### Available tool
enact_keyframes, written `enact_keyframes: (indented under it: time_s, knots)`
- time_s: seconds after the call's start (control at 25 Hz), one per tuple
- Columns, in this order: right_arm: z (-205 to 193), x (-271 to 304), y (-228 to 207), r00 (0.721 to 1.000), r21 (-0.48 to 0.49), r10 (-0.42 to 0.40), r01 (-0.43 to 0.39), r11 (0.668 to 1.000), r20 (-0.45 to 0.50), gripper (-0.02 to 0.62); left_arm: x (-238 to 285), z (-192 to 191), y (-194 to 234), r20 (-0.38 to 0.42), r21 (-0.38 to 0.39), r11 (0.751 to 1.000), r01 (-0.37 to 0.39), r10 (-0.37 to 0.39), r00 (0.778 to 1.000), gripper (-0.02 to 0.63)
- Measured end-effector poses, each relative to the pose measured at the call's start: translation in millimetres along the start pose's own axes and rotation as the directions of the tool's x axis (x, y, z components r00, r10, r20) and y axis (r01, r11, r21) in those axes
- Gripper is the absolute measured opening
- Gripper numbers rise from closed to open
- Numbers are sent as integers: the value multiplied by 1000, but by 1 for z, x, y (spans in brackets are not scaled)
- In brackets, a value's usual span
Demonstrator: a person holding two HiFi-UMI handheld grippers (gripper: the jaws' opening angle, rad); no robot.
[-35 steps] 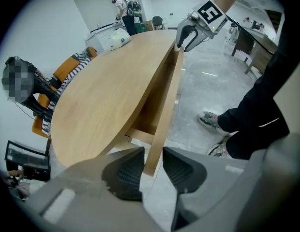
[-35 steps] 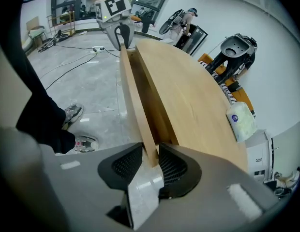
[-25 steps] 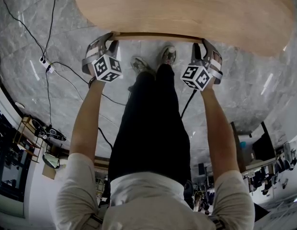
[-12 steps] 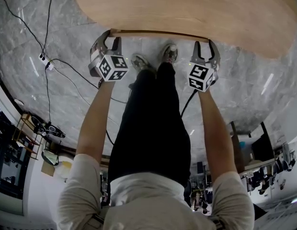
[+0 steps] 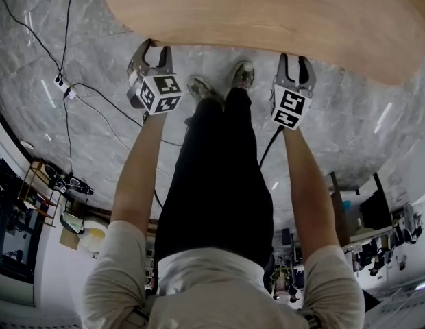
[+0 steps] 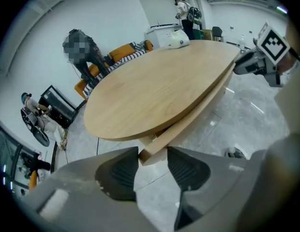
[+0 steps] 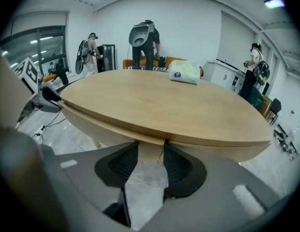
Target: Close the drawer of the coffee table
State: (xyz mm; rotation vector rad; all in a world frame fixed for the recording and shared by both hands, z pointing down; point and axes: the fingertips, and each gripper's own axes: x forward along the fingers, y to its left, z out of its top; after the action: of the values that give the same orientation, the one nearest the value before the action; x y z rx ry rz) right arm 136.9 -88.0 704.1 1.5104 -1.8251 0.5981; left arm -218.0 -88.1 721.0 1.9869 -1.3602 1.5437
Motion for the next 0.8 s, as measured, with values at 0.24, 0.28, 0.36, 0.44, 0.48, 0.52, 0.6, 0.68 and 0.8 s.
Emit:
enact_keyframes:
  time_s: [0.24, 0.28, 0.36, 0.44, 0.48, 0.52, 0.6, 0.68, 0.8]
  knots:
    - [0, 1, -1, 1000, 65, 1, -2, 998, 20, 167, 1, -2, 3, -2, -205, 979, -3, 3, 1000, 206]
    - [1, 2, -1, 1000, 88, 7, -9, 996, 20, 166, 1, -3, 4, 0, -260, 966, 3, -3, 1000, 207]
    - [2, 4, -2, 1000, 155, 18, -21, 988, 19, 163, 1, -2, 5, 5, -350, 937, 16, -15, 1000, 209]
    - [1, 7, -2, 1000, 243, 22, -26, 970, 20, 163, 3, -1, 7, 9, -404, 914, 26, -25, 1000, 210]
    - [0, 8, -3, 1000, 290, 20, -26, 957, 23, 163, 5, -1, 7, 13, -416, 909, 30, -27, 1000, 210]
    - [0, 10, -4, 1000, 330, 16, -24, 944, 27, 164, 6, 1, 8, 17, -423, 905, 35, -31, 999, 210]
    - [1, 11, -3, 999, 347, 7, -18, 938, 34, 164, 7, 5, 10, 26, -440, 897, 53, -46, 999, 212]
    - [8, 11, 4, 999, 279, 21, -33, 960, 46, 164, 3, 7, 15, 43, -475, 878, 61, -46, 998, 212]
    - [16, 2, 17, 997, 203, 56, -67, 977, 57, 160, -12, 9, 19, 100, -535, 843, 45, 10, 995, 84]
